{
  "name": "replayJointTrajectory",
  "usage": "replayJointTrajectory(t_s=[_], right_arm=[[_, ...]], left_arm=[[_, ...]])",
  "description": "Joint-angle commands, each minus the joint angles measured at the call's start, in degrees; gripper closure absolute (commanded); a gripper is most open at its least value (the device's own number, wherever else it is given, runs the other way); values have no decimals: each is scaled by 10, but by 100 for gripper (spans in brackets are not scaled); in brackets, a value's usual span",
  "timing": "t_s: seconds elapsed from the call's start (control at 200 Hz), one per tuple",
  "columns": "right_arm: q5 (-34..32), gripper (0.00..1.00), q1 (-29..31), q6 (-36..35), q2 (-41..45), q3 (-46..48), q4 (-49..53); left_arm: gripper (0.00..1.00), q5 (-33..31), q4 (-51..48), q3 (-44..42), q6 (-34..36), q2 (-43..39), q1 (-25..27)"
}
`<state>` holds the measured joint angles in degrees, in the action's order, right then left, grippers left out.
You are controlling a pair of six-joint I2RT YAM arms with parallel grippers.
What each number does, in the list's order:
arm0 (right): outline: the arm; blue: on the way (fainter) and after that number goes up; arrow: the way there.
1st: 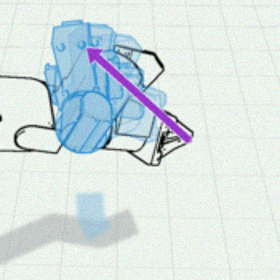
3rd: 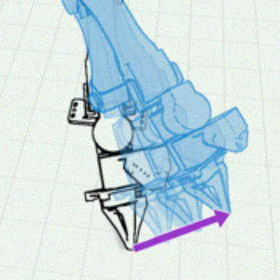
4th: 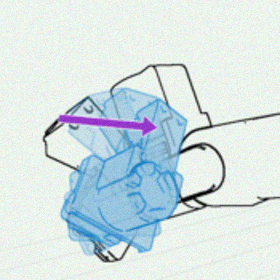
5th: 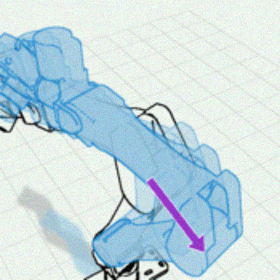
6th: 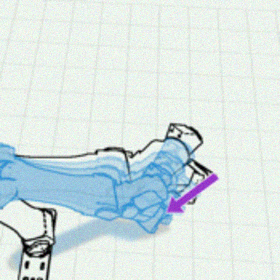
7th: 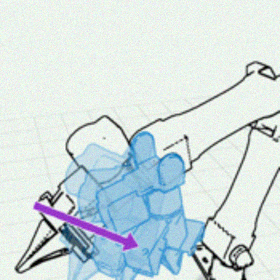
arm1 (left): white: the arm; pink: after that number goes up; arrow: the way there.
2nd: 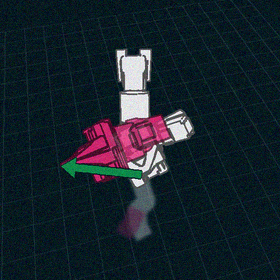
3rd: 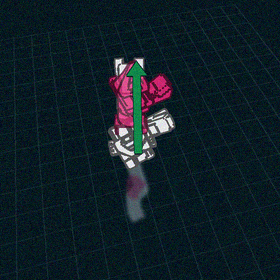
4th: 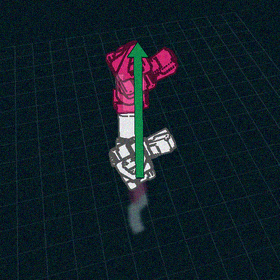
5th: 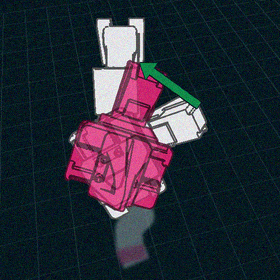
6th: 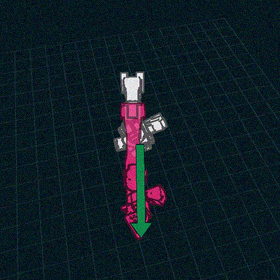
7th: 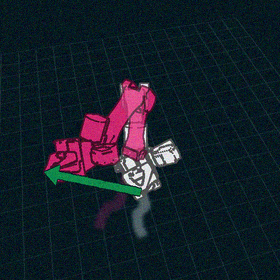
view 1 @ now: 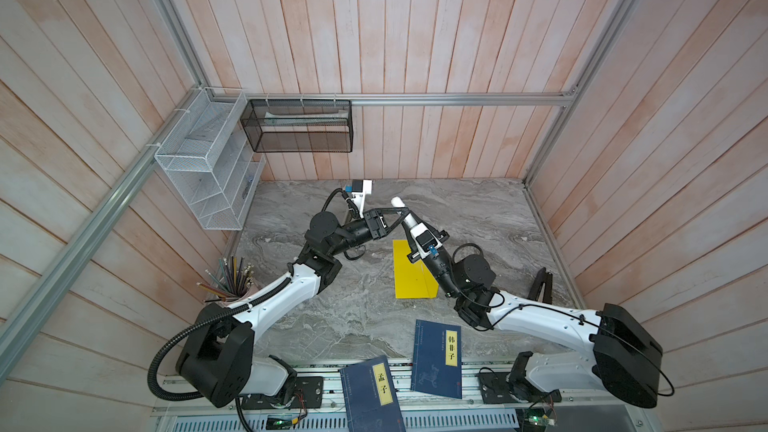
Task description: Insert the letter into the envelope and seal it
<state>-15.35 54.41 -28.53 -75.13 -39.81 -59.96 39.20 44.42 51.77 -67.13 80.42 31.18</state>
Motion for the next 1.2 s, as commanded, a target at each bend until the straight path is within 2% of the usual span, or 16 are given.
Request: replayJointTrajectory(t_s=[0.0, 0.075, 0.105, 0.175, 0.23, 0.365, 0.51, 0.65, 0.77, 0.85, 0.93, 1.035, 1.195], right_arm=[[5, 90, -11, 9, -9, -22, 28], [4, 97, -11, 11, -4, -25, 41], [2, 100, -10, 13, 0, -25, 48], [-2, 100, -11, 21, 16, -30, 75], [-9, 100, -11, 32, 33, -39, 117], [-28, 100, -18, 88, 75, -80, 273], [-27, 100, -46, 179, 111, -134, 458], [3, 100, -89, 286, 98, -241, 663], [55, 100, -131, 364, 46, -367, 852], [108, 100, -163, 409, 5, -444, 962], [151, 100, -188, 443, -40, -511, 1057], [190, 100, -206, 469, -106, -585, 1167], [220, 100, -214, 483, -175, -632, 1248]], left_arm=[[100, 53, 23, 9, -3, 6, 12], [98, 58, 25, 8, -4, 7, 12], [87, 58, 23, 6, -3, 6, 11], [60, 53, 9, 3, 10, -2, 6], [47, 46, -9, -3, 27, -14, 0], [32, 20, -78, -11, 85, -58, -19], [24, -18, -179, -13, 162, -119, -39], [26, -106, -367, 20, 284, -159, -44], [42, -192, -516, 52, 371, -149, -36], [51, -272, -577, 65, 416, -131, -8], [57, -321, -604, 70, 443, -102, 20], [69, -352, -597, 63, 459, -56, 51], [77, -375, -549, 41, 476, 1, 89]])
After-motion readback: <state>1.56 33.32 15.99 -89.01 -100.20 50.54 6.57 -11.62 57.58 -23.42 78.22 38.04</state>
